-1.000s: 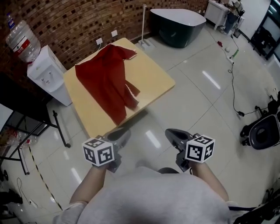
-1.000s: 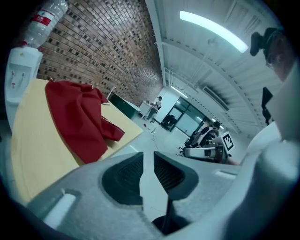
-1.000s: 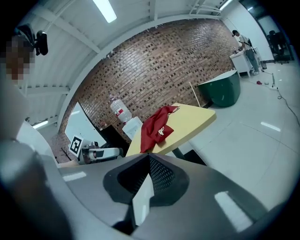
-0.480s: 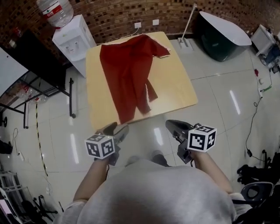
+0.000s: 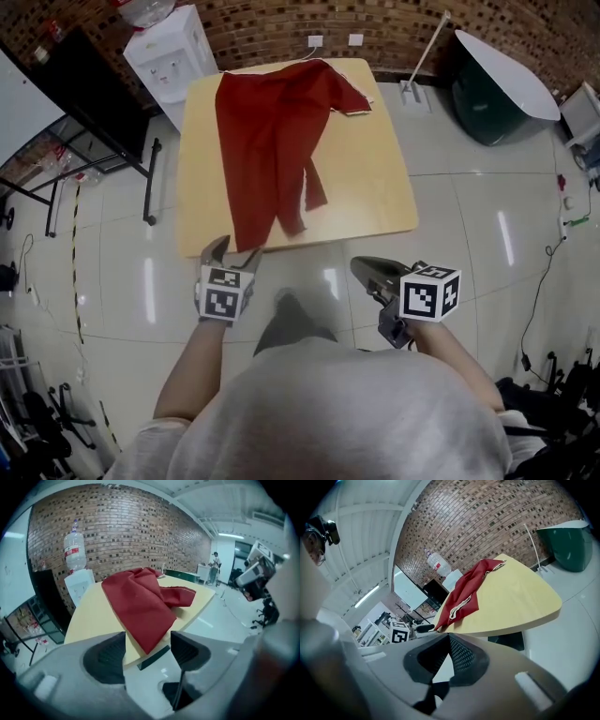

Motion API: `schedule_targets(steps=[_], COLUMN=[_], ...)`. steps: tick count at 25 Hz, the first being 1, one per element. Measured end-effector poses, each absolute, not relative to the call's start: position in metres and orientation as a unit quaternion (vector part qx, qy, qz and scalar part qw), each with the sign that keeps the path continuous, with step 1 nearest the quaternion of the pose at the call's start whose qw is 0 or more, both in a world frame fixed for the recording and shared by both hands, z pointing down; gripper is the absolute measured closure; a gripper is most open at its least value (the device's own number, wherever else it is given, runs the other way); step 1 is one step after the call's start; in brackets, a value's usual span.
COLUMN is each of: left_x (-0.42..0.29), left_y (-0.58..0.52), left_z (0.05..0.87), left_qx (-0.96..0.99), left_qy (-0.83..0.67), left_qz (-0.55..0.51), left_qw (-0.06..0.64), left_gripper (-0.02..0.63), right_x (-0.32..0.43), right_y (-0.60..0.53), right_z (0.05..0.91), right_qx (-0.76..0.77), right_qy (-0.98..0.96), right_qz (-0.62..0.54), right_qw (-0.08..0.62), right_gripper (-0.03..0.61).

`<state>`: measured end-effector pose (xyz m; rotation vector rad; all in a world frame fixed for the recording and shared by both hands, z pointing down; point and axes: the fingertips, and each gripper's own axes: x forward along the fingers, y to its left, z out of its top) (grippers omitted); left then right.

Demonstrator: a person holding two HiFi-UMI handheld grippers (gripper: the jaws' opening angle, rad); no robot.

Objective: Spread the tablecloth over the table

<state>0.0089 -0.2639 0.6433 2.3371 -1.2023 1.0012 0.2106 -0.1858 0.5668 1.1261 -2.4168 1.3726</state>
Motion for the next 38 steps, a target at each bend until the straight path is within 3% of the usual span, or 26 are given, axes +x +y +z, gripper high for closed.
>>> schedule_targets(steps=[7, 14, 21, 23, 27, 29, 32, 38], left_x=[0.012, 0.006, 0.004, 0.003, 0.007, 0.008, 0.007, 0.003], left_y=[-0.279, -0.286, -0.286, -0.285, -0.282, -0.283, -0.286, -0.293], left_z=[0.647, 0.646, 0.643, 0.641, 0.639, 0.638, 0.636, 0.632], left_qx=[0.817, 0.808, 0.815, 0.814, 0.819, 0.822, 0.826, 0.827], left_qy=[-0.421, -0.423, -0.412, -0.412, -0.404, -0.395, -0.384, -0.388], left_qz=[0.379, 0.397, 0.389, 0.387, 0.383, 0.382, 0.381, 0.371], left_qw=[0.103, 0.101, 0.121, 0.131, 0.142, 0.147, 0.155, 0.165], left_gripper=[0.344, 0.603, 0.604, 0.605, 0.606, 0.606, 0.606, 0.606], right_x=[0.204, 0.196, 0.167, 0.152, 0.131, 0.126, 0.121, 0.121], right_y=[-0.202, -0.225, -0.248, -0.25, -0.261, -0.27, -0.284, -0.294], right_z=[0.573, 0.583, 0.595, 0.598, 0.61, 0.615, 0.621, 0.614], right_qx=[0.356, 0.352, 0.32, 0.293, 0.28, 0.288, 0.313, 0.32], right_qy=[-0.806, -0.801, -0.785, -0.786, -0.777, -0.767, -0.756, -0.768], right_qz=[0.467, 0.478, 0.529, 0.544, 0.563, 0.572, 0.574, 0.553], right_qw=[0.076, 0.078, 0.04, 0.039, 0.041, 0.037, 0.041, 0.054], right_gripper=[0.58, 0.58, 0.579, 0.476, 0.394, 0.394, 0.539, 0.56])
